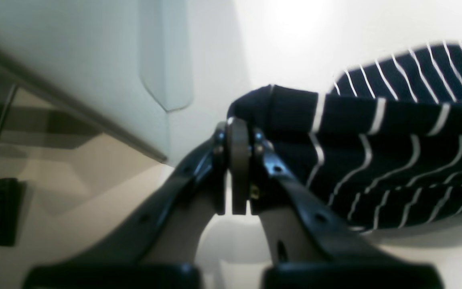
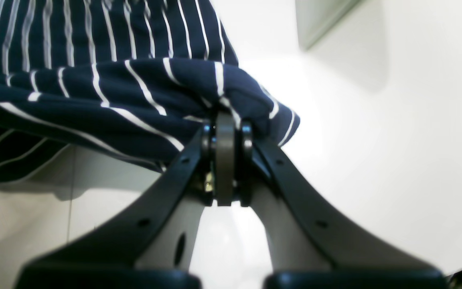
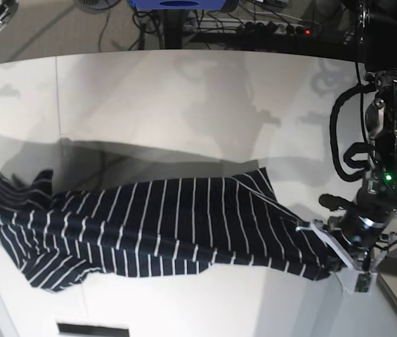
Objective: Layout the t-shirt on the table in an organized manner, then fold the t-shirt properly
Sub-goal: 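Pull the gripped shirt fabric with the left gripper away from the right gripper, then swing the left gripper with the shirt toward the right gripper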
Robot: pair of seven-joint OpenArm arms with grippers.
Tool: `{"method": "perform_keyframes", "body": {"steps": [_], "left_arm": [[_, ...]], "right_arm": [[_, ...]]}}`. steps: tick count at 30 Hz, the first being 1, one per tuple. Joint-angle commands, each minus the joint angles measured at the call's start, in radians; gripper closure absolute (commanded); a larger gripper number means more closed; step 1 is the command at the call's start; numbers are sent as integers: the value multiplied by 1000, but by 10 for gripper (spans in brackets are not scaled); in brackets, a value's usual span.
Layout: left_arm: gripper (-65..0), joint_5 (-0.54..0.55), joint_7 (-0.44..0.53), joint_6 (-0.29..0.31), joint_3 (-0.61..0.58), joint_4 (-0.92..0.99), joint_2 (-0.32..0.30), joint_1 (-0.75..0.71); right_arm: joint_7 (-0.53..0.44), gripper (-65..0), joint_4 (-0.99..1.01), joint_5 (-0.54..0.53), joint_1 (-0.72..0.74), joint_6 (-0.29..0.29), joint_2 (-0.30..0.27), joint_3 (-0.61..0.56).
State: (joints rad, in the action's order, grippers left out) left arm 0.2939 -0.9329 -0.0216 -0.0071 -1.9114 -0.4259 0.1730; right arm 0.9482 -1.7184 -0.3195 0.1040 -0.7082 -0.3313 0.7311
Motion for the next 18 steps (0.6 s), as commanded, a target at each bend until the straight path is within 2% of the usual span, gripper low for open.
{"method": "perform_keyframes", "body": {"steps": [1,5,7,12,15,18], "left_arm": [[0,24,33,-10,31,-18,-15,49],[0,273,33,-10,195,3,11,101],[0,344,33,-10,284,22,32,125],[0,367,33,-10,373,77,95,214],[0,367,33,-10,365,115,97,277],[0,368,33,-10,347,165,97,326]], "right_arm": [[-24,0,-36,-2,27,10,-39,5],[-22,0,-91,-2,90,10,-41,6],[9,0,-116,-2,132,10,-52,6],[56,0,-127,-2,251,10,-101,0],[62,0,-125,-2,323,10,-134,-3],[62,0,-99,-2,356,10,-173,-55]]}}
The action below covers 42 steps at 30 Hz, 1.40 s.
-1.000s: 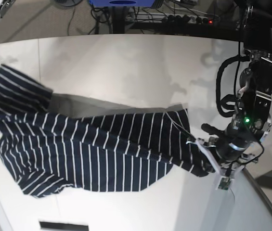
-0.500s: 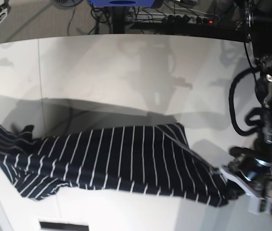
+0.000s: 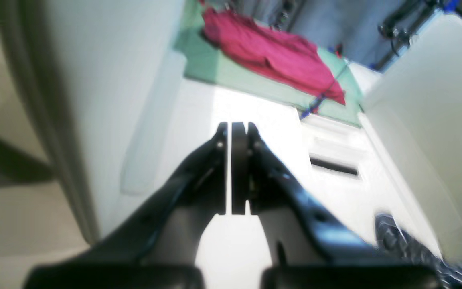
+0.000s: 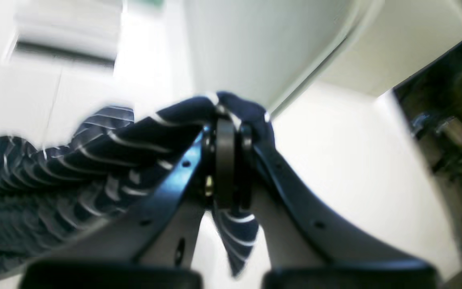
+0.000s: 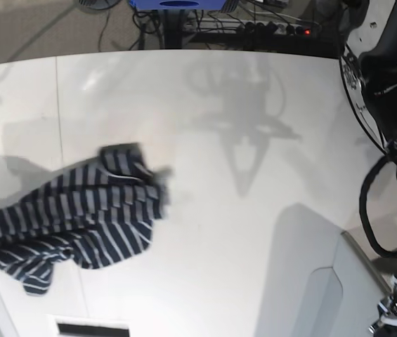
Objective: Layout the t-shirt on the table in an organized manner, then fold the t-shirt properly
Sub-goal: 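Swing the left gripper with the shirt toward the right gripper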
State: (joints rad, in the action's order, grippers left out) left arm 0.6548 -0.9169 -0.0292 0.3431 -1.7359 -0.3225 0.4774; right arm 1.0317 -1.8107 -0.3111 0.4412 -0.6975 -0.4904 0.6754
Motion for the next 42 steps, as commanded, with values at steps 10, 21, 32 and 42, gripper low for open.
{"method": "perform_keyframes", "body": {"steps": [10,21,32,42], "left_arm": [[0,-3,19,-2,-217,133,147,-104],[-82,-185,608,-2,-973,586,339,-167],[-237,-221,948,-2,-1323,848,480,-72],[-237,-220,1057,-2,-1484,1078,480,-50]], "right_arm": [[-172,0,179,-10,-127,-1,100,-16],[-330,0,421,-10,-227,-1,111,31],[-460,0,615,-9,-289,-1,29,154],[-506,0,622,-9,-345,-1,20,174]]}}
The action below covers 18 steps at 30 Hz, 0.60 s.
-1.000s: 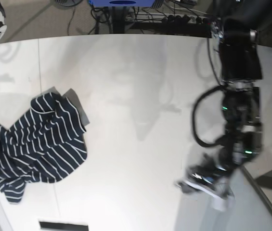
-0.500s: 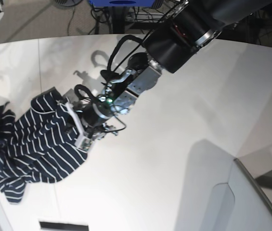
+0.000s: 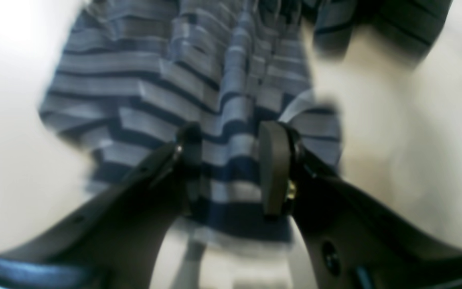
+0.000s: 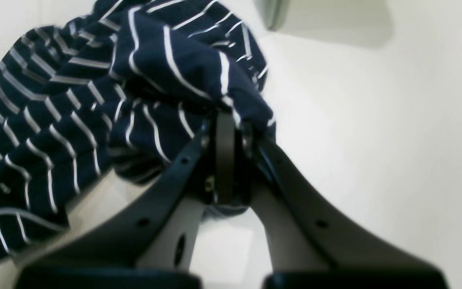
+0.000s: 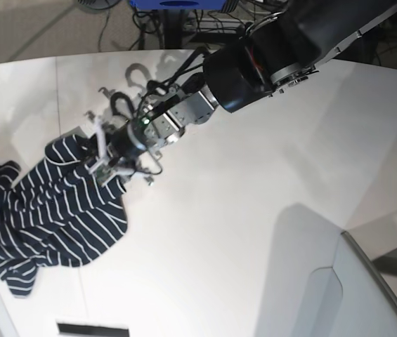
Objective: Layout the t-shirt on the table in an organized manner, then fold the t-shirt properly
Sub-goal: 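Swing the left gripper with the shirt toward the right gripper, then stretch the shirt out with the left gripper, holding its side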
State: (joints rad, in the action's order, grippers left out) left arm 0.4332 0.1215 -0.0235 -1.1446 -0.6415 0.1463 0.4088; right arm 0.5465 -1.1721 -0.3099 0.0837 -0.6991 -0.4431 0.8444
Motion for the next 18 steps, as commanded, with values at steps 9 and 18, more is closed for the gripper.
{"method": "perform_keyframes", "body": {"steps": [9,18], "left_arm": [[-230,2,94,-10,39,85,11,25],[-230,-6,-12,-10,104,87,-12,17]], "right_arm": [[-22,0,83,-10,-40,1,11,13],[-170,0,243,-11,-45,132,3,11]]}}
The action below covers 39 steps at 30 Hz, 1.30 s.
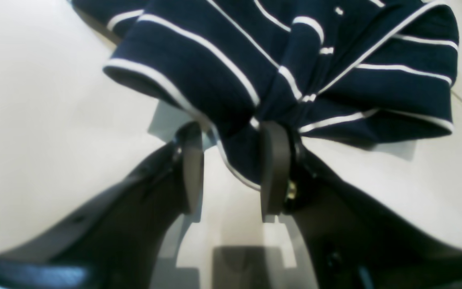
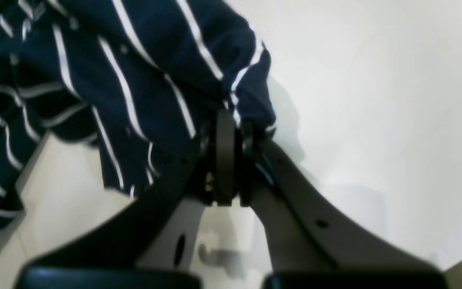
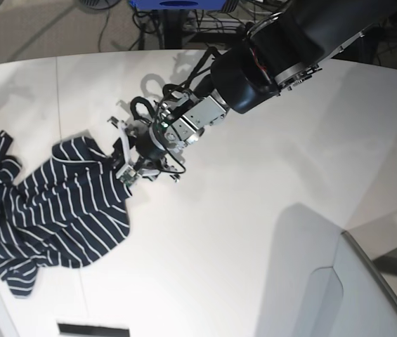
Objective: Layout the t-shirt on the table in an organized manner, then fold the t-shirt properly
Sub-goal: 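Stretch the shirt out with the left gripper, holding its side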
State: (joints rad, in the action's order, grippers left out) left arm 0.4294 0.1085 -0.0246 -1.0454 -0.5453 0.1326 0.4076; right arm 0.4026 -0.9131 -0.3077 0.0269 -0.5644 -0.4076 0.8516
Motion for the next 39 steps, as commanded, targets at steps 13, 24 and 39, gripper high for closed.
{"method": "perform_keyframes", "body": {"steps": [13,24,39], "left_arm": [[-230,3,-5,-8,43,77,-144,18],[-230,4,-2,-8,47,70,-333,-63],[-235,4,-154,-8,629,-549,-505,-315]], "right_arm": [[-120,0,-5,-12,18,131,-99,-7],[-118,0,-16,-14,-12,129,-6,-239],[-118,0,-57,-14,-18,129,31,-332]]}}
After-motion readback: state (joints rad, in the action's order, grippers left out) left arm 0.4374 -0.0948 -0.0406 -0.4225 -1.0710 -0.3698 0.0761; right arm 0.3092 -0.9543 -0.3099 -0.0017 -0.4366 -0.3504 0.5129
